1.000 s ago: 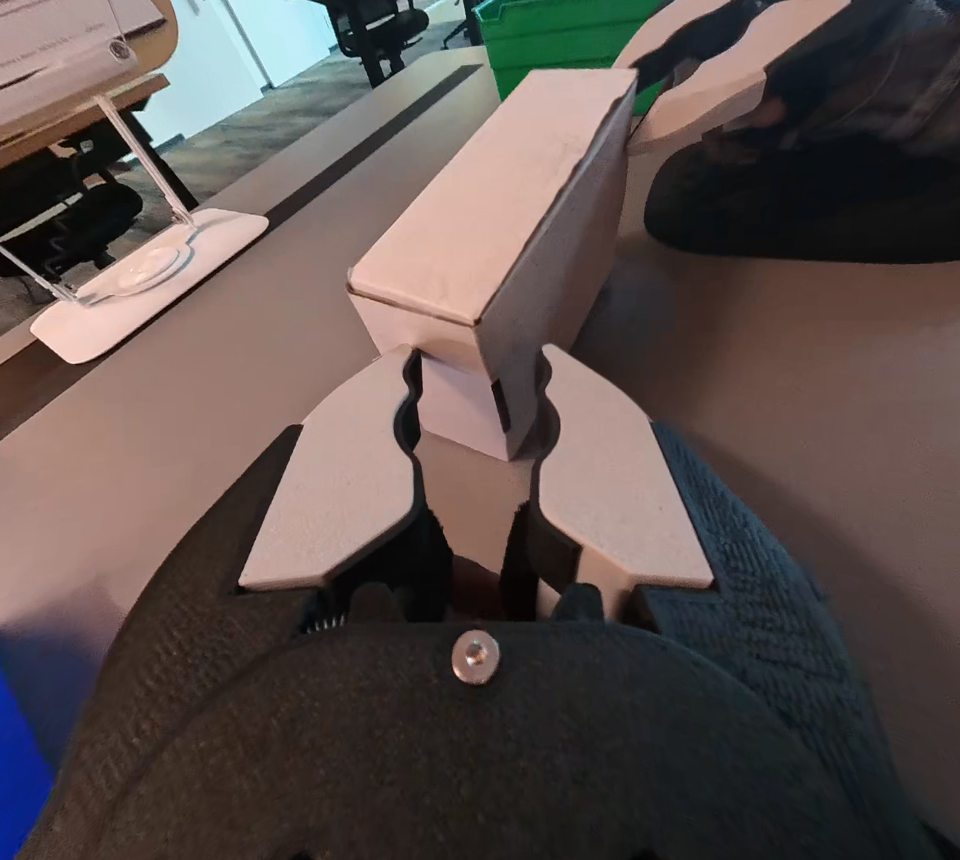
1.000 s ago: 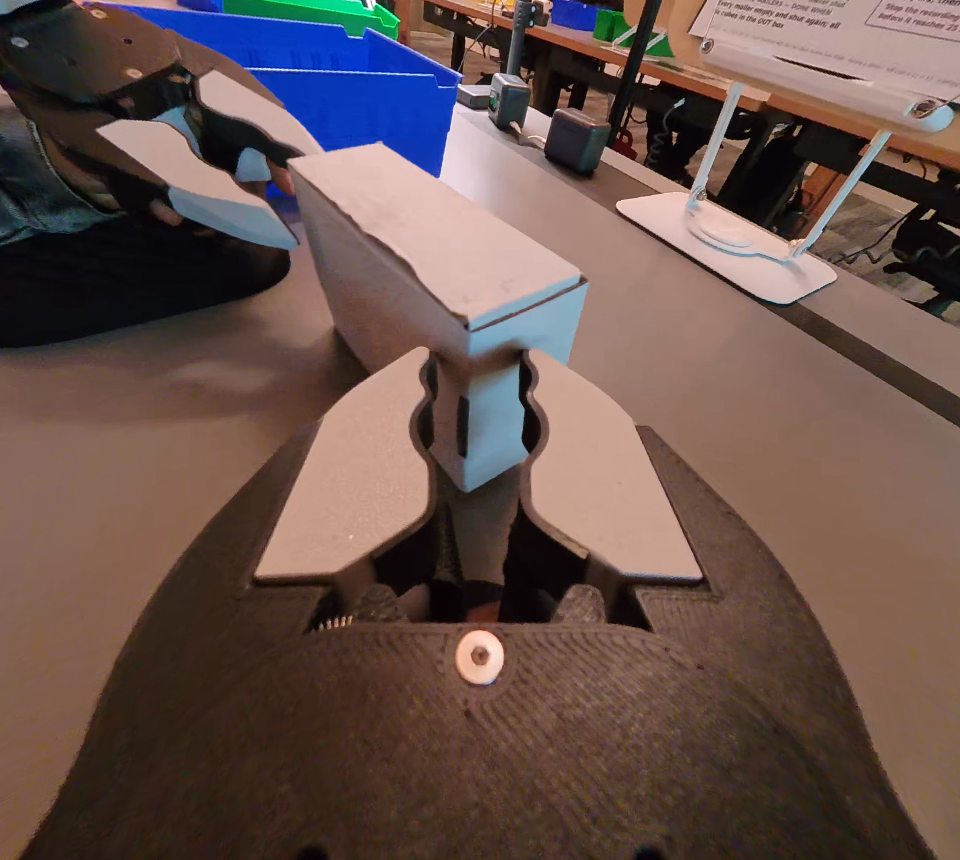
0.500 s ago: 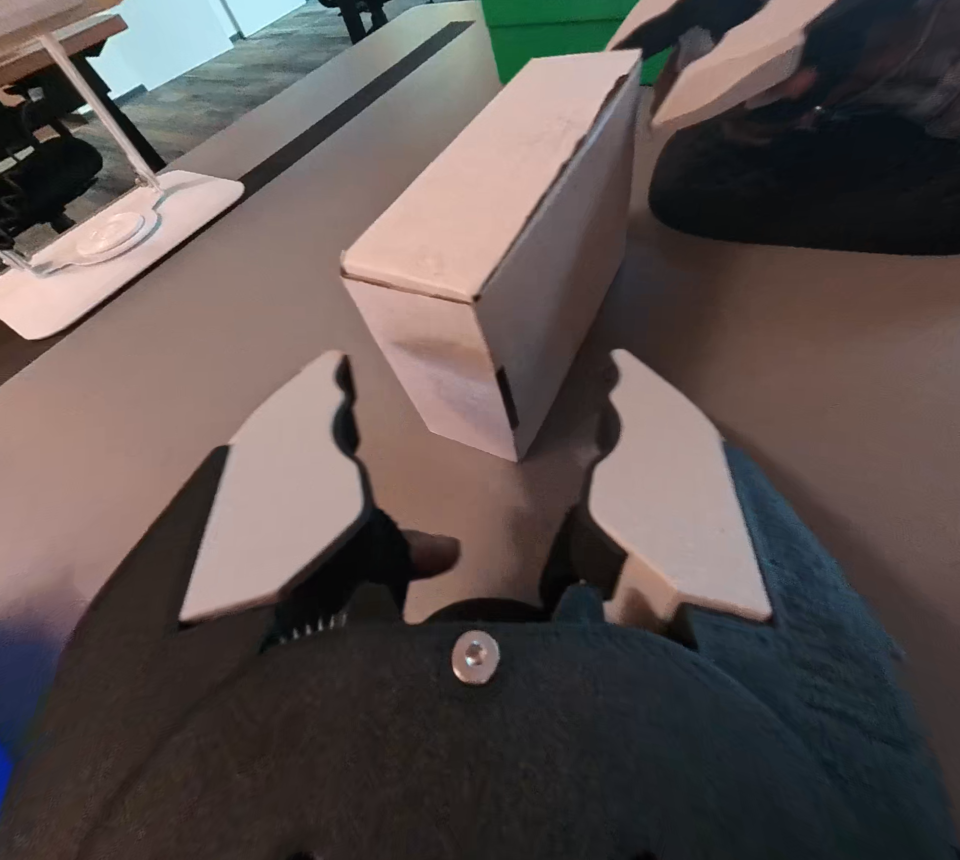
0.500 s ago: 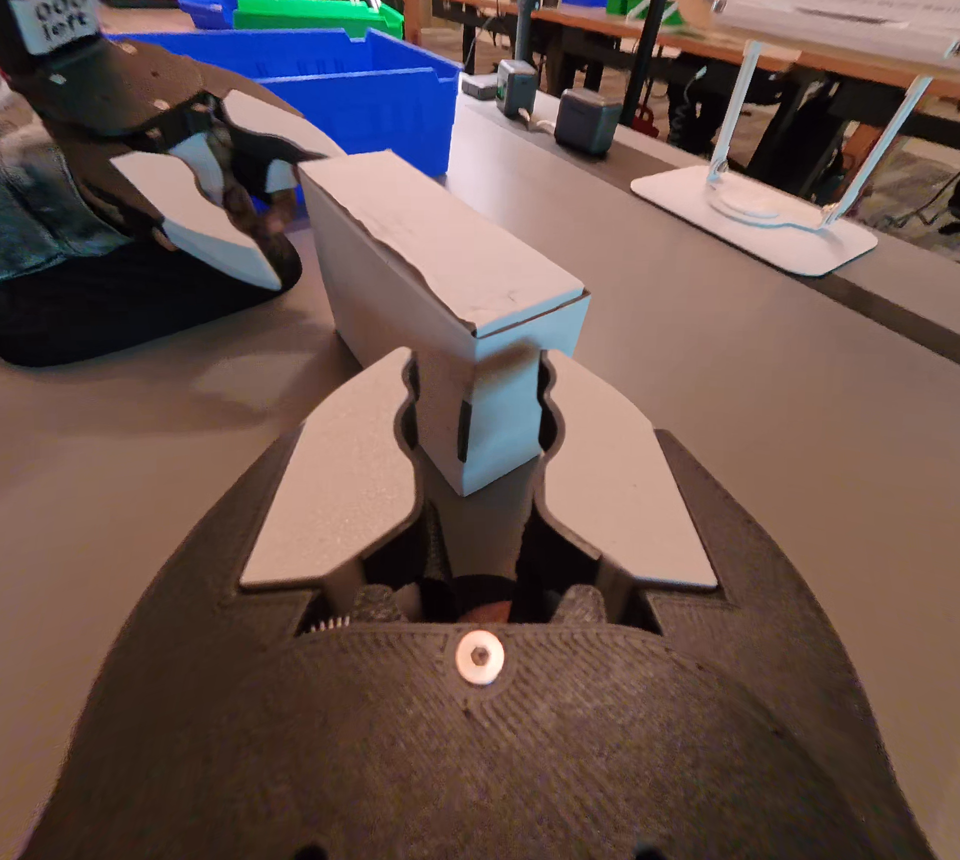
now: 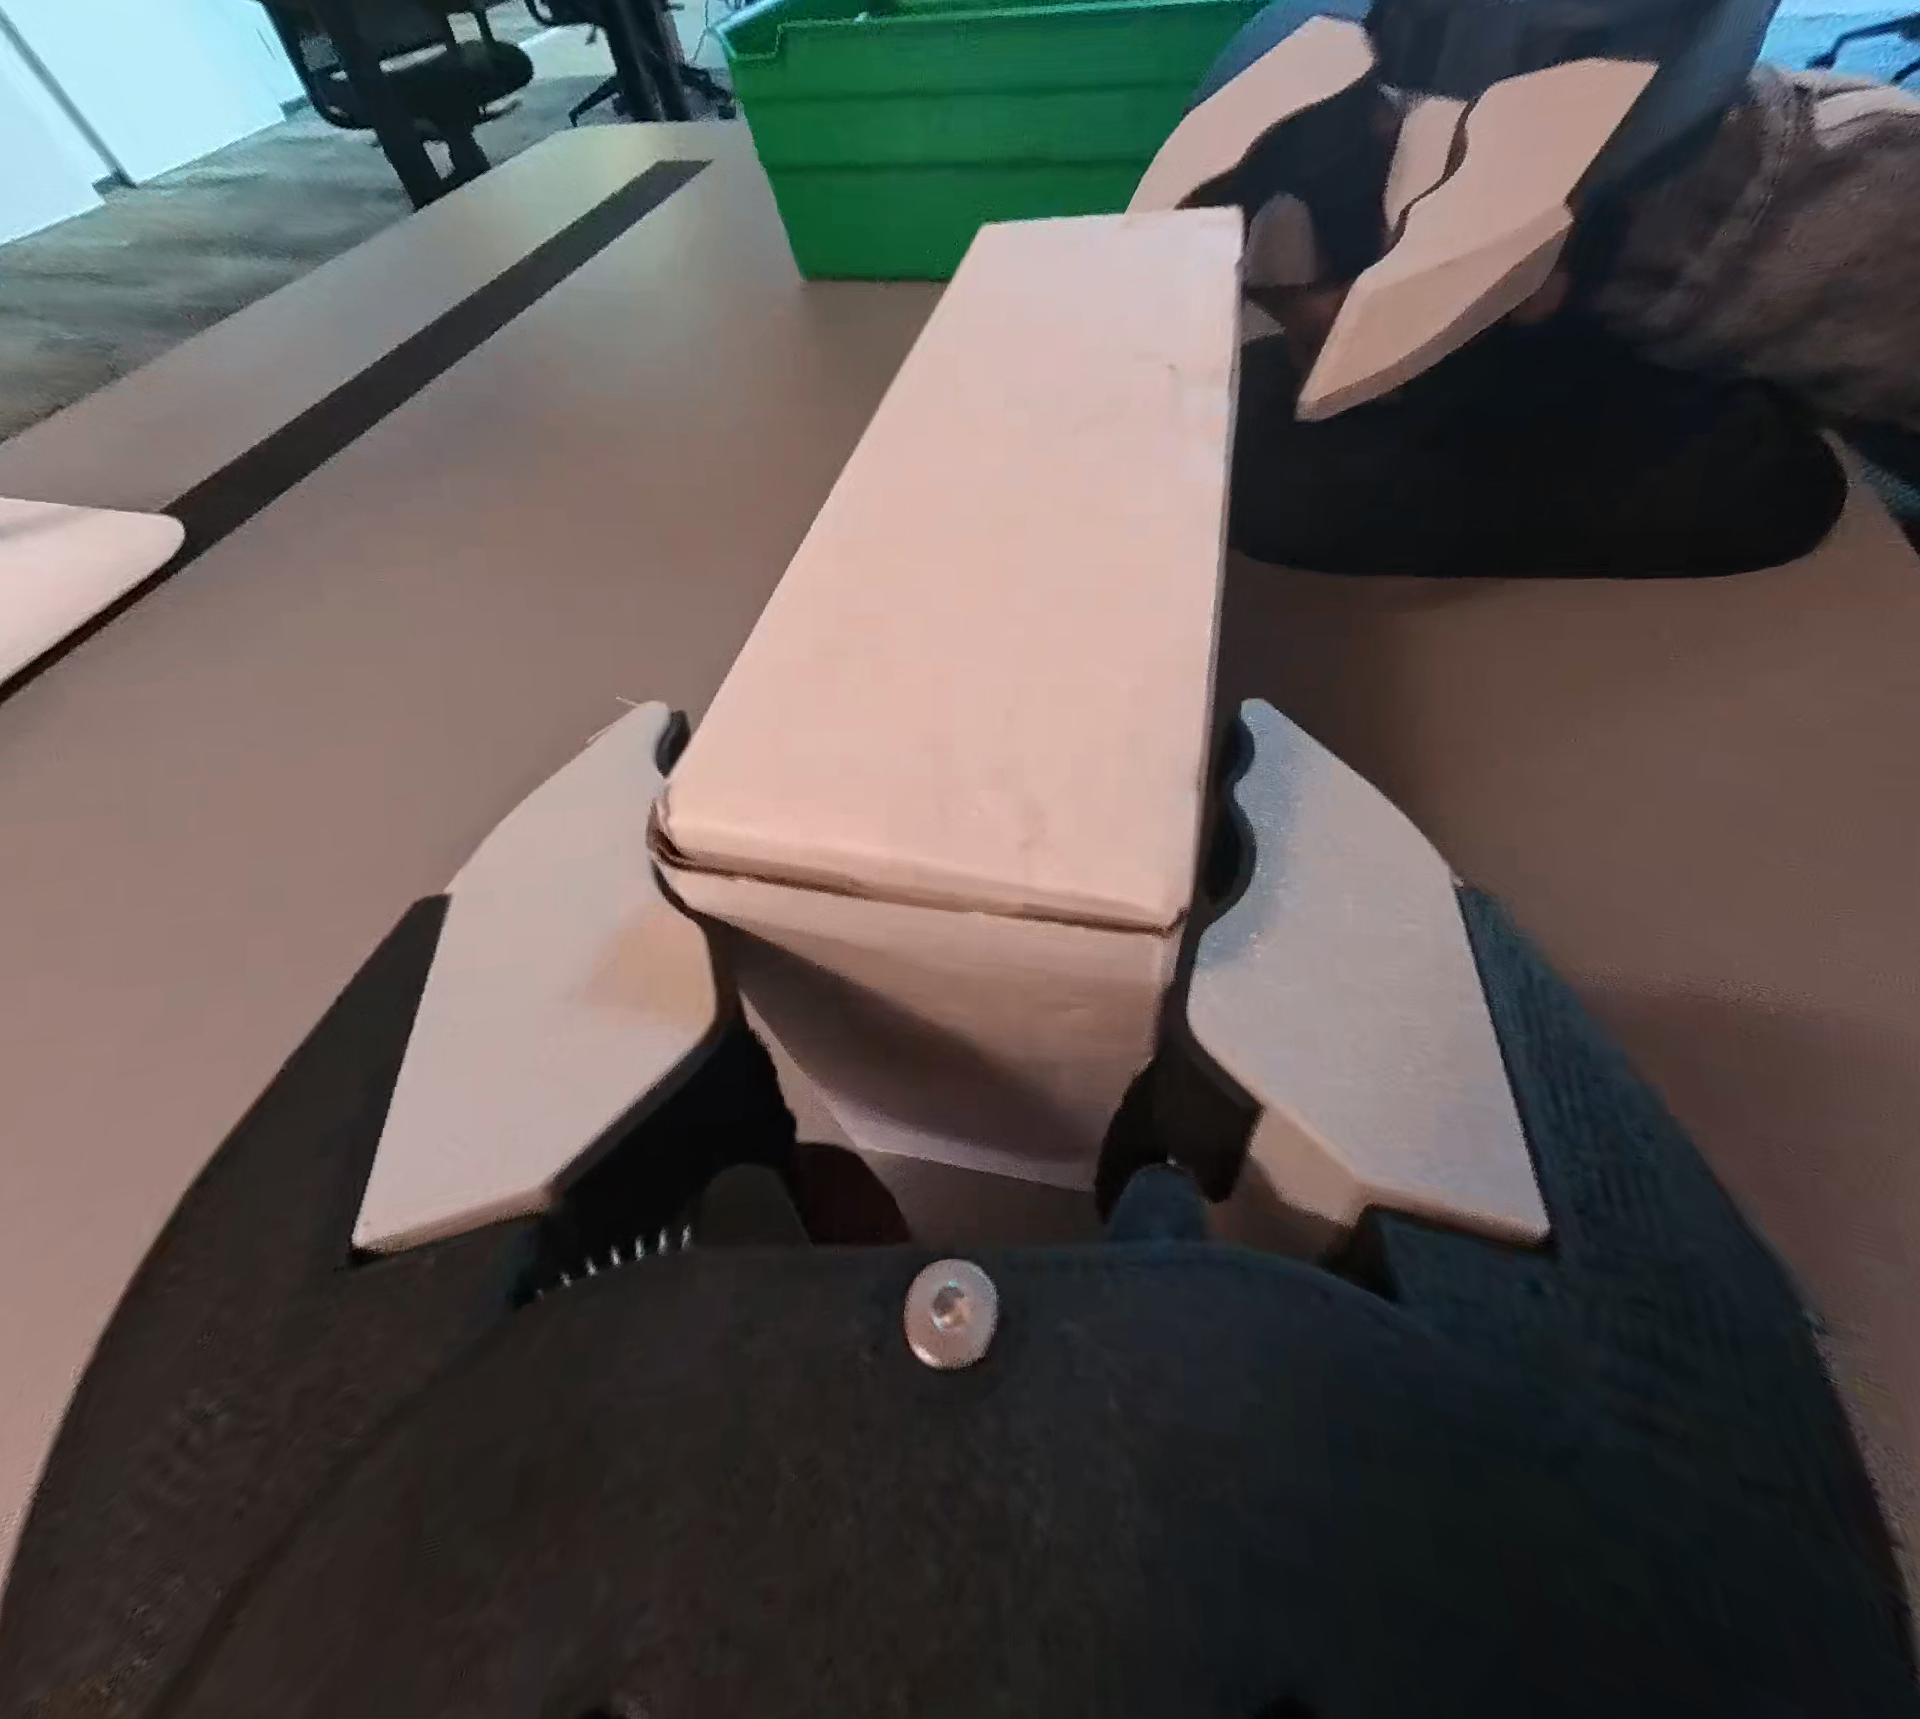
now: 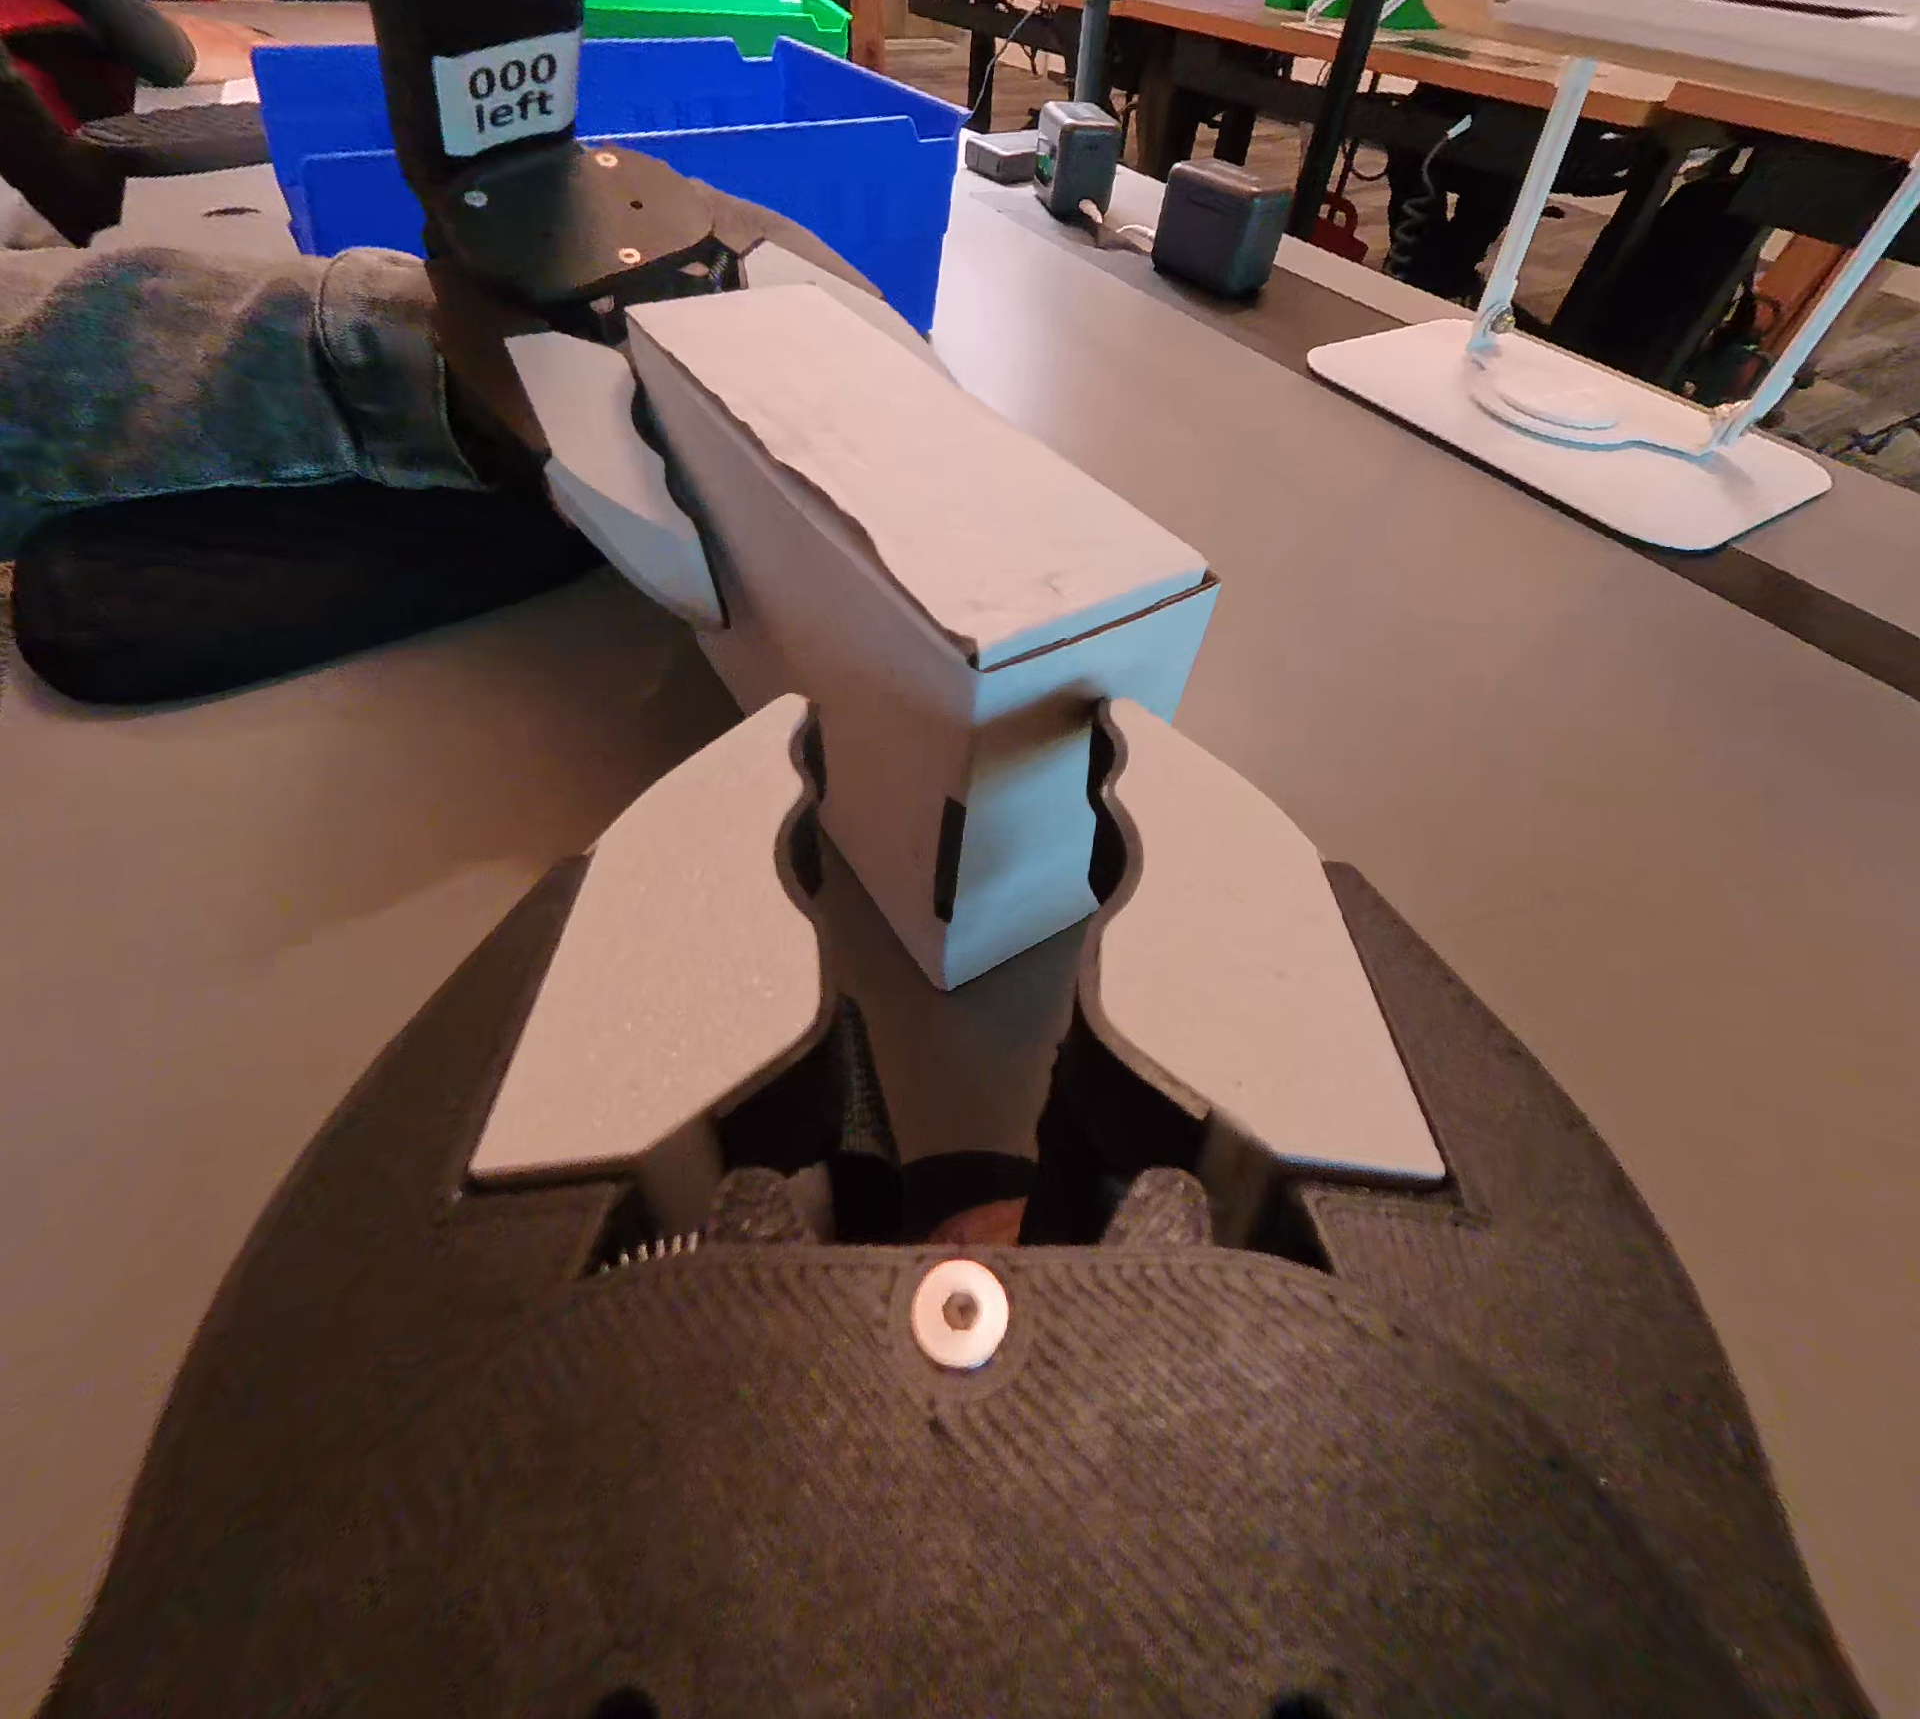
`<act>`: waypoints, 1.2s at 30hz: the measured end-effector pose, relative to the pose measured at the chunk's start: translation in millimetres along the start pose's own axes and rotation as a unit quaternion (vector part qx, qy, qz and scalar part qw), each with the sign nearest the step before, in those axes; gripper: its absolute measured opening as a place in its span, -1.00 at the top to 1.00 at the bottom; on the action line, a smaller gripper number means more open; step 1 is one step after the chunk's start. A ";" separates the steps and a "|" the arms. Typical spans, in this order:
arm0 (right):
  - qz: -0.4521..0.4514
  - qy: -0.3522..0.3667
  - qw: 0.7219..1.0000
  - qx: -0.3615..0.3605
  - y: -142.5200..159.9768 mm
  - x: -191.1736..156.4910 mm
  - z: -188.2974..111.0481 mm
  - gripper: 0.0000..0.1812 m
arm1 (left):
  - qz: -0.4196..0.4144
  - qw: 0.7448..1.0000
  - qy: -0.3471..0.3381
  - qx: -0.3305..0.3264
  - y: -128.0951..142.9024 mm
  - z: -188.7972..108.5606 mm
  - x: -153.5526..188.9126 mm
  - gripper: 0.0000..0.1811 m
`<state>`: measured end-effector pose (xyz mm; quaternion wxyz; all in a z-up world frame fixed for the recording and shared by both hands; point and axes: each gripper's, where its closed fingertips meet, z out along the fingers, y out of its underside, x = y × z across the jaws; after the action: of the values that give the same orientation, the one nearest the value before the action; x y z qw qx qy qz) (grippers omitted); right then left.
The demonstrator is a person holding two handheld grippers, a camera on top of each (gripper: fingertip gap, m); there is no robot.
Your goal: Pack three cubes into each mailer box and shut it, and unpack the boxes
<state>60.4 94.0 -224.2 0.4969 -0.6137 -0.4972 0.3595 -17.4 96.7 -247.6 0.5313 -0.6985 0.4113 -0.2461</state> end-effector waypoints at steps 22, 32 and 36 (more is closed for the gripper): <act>-0.501 0.117 0.849 -0.118 -49.7 -11.7 13.3 0.57 | 0.002 0.999 0.002 -0.051 8.4 -2.5 1.9 0.03; -0.532 0.121 0.826 -0.143 -55.0 -17.1 43.9 0.70 | 0.003 0.998 0.003 -0.060 9.9 -2.9 1.7 0.05; -0.549 0.087 0.818 -0.150 -48.1 -18.5 54.8 0.98 | 0.000 0.998 -0.001 -0.064 10.4 -3.0 0.5 0.04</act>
<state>-7.6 90.5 -192.1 0.5552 -0.3347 -0.7539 -0.1071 -22.7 93.6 -256.6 0.4862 -0.7312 0.4257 -0.2185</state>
